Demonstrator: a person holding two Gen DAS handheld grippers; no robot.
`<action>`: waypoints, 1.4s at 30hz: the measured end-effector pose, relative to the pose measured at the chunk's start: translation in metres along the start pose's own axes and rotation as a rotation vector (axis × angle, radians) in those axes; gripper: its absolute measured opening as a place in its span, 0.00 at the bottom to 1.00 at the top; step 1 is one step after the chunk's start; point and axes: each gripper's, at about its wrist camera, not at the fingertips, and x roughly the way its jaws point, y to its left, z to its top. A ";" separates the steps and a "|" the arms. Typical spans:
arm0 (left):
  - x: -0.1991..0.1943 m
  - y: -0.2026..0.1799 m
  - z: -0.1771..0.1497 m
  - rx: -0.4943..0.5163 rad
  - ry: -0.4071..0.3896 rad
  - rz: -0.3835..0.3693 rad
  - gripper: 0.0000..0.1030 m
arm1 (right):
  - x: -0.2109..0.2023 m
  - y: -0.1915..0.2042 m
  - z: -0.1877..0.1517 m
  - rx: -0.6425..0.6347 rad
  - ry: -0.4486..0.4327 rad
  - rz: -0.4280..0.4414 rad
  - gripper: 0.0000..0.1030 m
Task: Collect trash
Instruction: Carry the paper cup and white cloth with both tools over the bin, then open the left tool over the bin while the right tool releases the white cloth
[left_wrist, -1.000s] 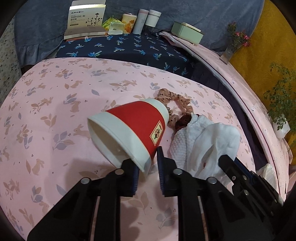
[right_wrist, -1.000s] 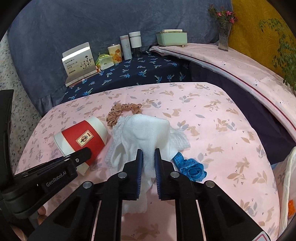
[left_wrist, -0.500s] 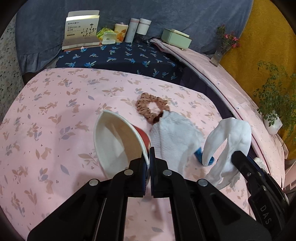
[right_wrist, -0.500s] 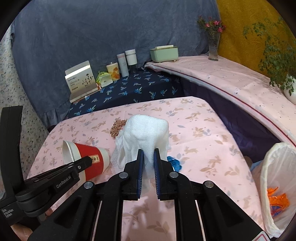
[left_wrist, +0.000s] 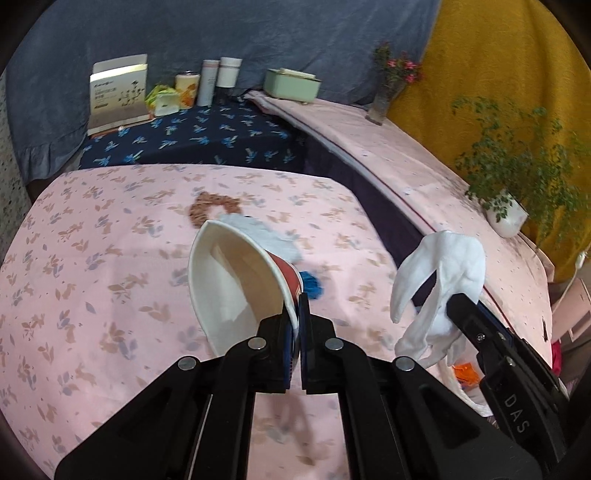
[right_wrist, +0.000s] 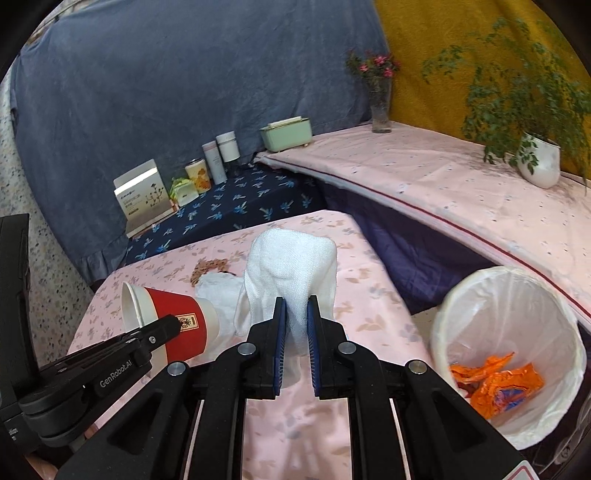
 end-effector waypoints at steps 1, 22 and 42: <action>-0.002 -0.008 -0.001 0.011 -0.001 -0.007 0.02 | -0.004 -0.007 0.000 0.008 -0.005 -0.007 0.11; 0.017 -0.172 -0.037 0.206 0.085 -0.197 0.02 | -0.065 -0.169 -0.020 0.198 -0.040 -0.195 0.11; 0.047 -0.220 -0.052 0.206 0.126 -0.235 0.47 | -0.065 -0.221 -0.038 0.256 -0.032 -0.283 0.35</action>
